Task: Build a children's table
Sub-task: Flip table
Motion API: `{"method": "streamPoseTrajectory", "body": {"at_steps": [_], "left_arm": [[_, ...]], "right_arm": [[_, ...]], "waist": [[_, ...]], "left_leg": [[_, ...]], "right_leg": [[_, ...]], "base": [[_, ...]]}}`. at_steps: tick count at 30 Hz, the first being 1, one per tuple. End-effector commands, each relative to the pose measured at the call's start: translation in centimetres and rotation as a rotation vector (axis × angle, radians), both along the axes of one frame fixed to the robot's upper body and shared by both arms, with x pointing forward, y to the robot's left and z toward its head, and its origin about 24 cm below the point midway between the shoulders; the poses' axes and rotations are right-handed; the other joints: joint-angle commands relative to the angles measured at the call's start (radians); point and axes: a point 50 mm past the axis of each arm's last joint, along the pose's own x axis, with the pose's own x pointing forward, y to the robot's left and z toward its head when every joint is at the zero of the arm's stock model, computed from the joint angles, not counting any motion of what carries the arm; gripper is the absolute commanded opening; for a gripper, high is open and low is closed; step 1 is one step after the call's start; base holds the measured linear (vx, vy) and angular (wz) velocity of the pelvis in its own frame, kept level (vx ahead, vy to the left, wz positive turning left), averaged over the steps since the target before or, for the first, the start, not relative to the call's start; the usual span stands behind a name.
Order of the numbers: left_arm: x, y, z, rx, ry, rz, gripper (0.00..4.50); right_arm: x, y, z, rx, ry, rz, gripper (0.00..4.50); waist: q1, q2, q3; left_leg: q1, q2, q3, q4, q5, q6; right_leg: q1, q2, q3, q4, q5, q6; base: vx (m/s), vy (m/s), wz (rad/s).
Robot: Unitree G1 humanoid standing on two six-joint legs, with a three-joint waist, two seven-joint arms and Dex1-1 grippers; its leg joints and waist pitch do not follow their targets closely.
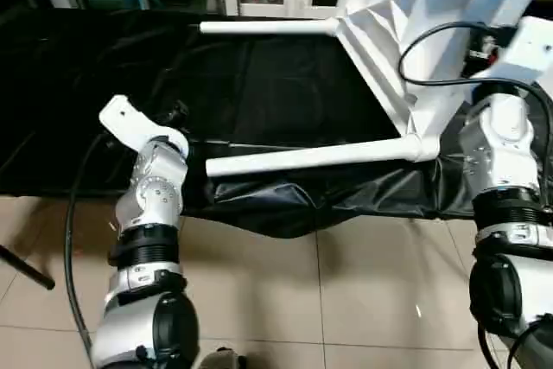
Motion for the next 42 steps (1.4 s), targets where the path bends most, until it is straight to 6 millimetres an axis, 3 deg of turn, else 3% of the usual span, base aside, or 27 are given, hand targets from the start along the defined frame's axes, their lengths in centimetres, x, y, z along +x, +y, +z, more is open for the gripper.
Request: {"method": "streamPoseTrajectory", "body": {"at_steps": [1,3,4,5,9,11,12,14,16,18,19,22,27,31,35,42], "left_arm": [[0.1,-0.3,0.6,0.133,-0.044,-0.074,3.77],[0.2,-0.4,1.1,0.207,-0.070,-0.112,3.77],[0.2,-1.3,2.2,0.374,-0.134,-0.212,3.77],[0.2,-1.7,2.4,0.407,-0.151,-0.242,3.77],[-0.9,-5.9,4.0,0.665,-0.308,-0.607,3.77],[-2.6,-8.5,4.0,0.850,-0.400,-0.899,3.77],[-2.6,-8.5,4.0,0.850,-0.400,-0.899,3.77],[-4.0,-9.6,3.5,1.016,-0.446,-1.086,3.95],[-5.6,-10.9,5.1,1.027,-0.610,-1.218,4.13],[-6.1,-11.3,6.2,1.014,-0.686,-1.234,4.16],[-6.3,-11.6,7.4,1.015,-0.753,-1.229,4.39],[-6.8,-12.2,12.0,1.079,-0.967,-1.147,4.50],[-6.8,-12.0,15.4,1.178,-1.081,-1.080,4.50],[-7.0,-11.9,16.7,1.219,-1.122,-1.075,4.50],[-5.4,-11.5,17.4,1.328,-1.079,-0.964,4.50],[-2.6,-10.3,18.1,1.399,-0.928,-0.765,4.50]], "right_arm": [[0.0,0.9,2.0,-0.073,-0.054,0.014,1.63],[0.0,1.1,1.6,-0.063,-0.046,0.011,1.63],[0.0,1.6,0.6,-0.060,-0.018,-0.013,2.16],[0.1,1.7,0.4,-0.057,-0.014,-0.018,2.29],[0.2,2.9,-1.1,-0.034,0.010,-0.030,2.71],[0.2,3.3,-1.4,-0.028,0.011,-0.018,2.73],[0.2,3.3,-1.4,-0.028,0.011,-0.018,2.78],[0.1,3.6,-1.6,-0.060,0.015,0.009,3.09],[-0.2,3.6,-1.7,-0.089,0.008,0.032,3.18],[-0.3,3.4,-1.8,-0.102,0.003,0.035,3.27],[-0.5,3.3,-1.8,-0.118,0.000,0.041,3.52],[-1.1,2.7,-2.0,-0.165,-0.011,0.050,3.71],[-1.9,2.9,-2.1,-0.176,-0.035,0.134,4.16],[-2.6,2.7,-2.1,-0.177,-0.066,0.177,4.49],[-4.2,2.3,-1.7,-0.152,-0.160,0.176,4.49],[-5.5,4.5,-2.8,-0.163,-0.166,0.311,4.49]], "waist": [[0.000,-0.019,-0.097],[-0.005,-0.017,-0.096],[-0.006,-0.015,-0.096],[-0.005,-0.015,-0.096],[-0.006,-0.012,-0.094],[-0.005,-0.018,-0.092],[-0.005,-0.015,-0.091],[-0.014,-0.014,-0.088],[-0.012,-0.014,-0.088],[-0.018,-0.015,-0.089],[-0.017,-0.014,-0.088],[-0.017,-0.012,-0.083],[-0.027,-0.018,-0.075],[-0.035,-0.019,-0.077],[-0.033,-0.017,-0.078],[-0.037,-0.010,-0.080]], "left_leg": [[0.042,0.034,-0.009,-0.056,0.050,0.128],[0.045,0.036,-0.009,-0.058,0.037,0.121],[0.048,0.038,-0.009,-0.059,0.031,0.116],[0.047,0.039,-0.010,-0.060,0.033,0.118],[0.051,0.044,-0.009,-0.065,0.013,0.095],[0.051,0.045,-0.009,-0.071,-0.027,0.079],[0.051,0.046,-0.010,-0.073,-0.036,0.074],[0.051,0.045,-0.007,-0.078,-0.072,0.050],[0.053,0.045,-0.008,-0.080,-0.078,0.029],[0.054,0.043,-0.004,-0.079,-0.073,0.018],[0.052,0.042,-0.004,-0.079,-0.075,0.017],[0.054,0.042,-0.004,-0.084,-0.143,-0.004],[0.053,0.043,-0.007,-0.095,-0.248,-0.033],[0.051,0.044,-0.010,-0.097,-0.257,-0.029],[0.053,0.043,-0.009,-0.094,-0.237,-0.022],[0.051,0.043,-0.015,-0.099,-0.269,-0.023]], "right_leg": [[0.050,-0.011,0.000,-0.040,0.132,-0.257],[0.048,-0.012,0.001,-0.040,0.119,-0.261],[0.047,-0.012,0.001,-0.040,0.122,-0.265],[0.046,-0.014,0.000,-0.040,0.114,-0.264],[0.042,-0.016,0.001,-0.038,0.089,-0.265],[0.044,-0.021,0.002,-0.042,0.067,-0.262],[0.044,-0.021,0.002,-0.041,0.054,-0.257],[0.045,-0.018,0.005,-0.044,0.038,-0.244],[0.048,-0.022,0.005,-0.041,0.046,-0.239],[0.046,-0.016,0.006,-0.038,0.080,-0.247],[0.048,-0.015,0.006,-0.038,0.090,-0.251],[0.048,-0.015,0.009,-0.046,0.031,-0.240],[0.048,-0.019,0.011,-0.059,-0.096,-0.211],[0.048,-0.020,0.012,-0.062,-0.118,-0.211],[0.044,-0.018,0.013,-0.063,-0.098,-0.213],[0.046,-0.018,0.011,-0.063,-0.100,-0.215]], "base": [[0.000,0.000,0.00],[0.000,0.000,0.00],[0.000,0.000,0.00],[0.000,0.000,0.00],[0.000,0.000,0.00],[0.000,0.000,0.00],[0.000,0.000,0.00],[0.000,0.000,0.00],[0.000,0.000,0.00],[0.000,0.000,0.00],[0.000,0.000,0.00],[0.000,0.000,0.00],[0.000,0.000,0.00],[0.000,0.000,0.00],[0.000,0.000,0.00],[0.000,0.000,0.00]]}}
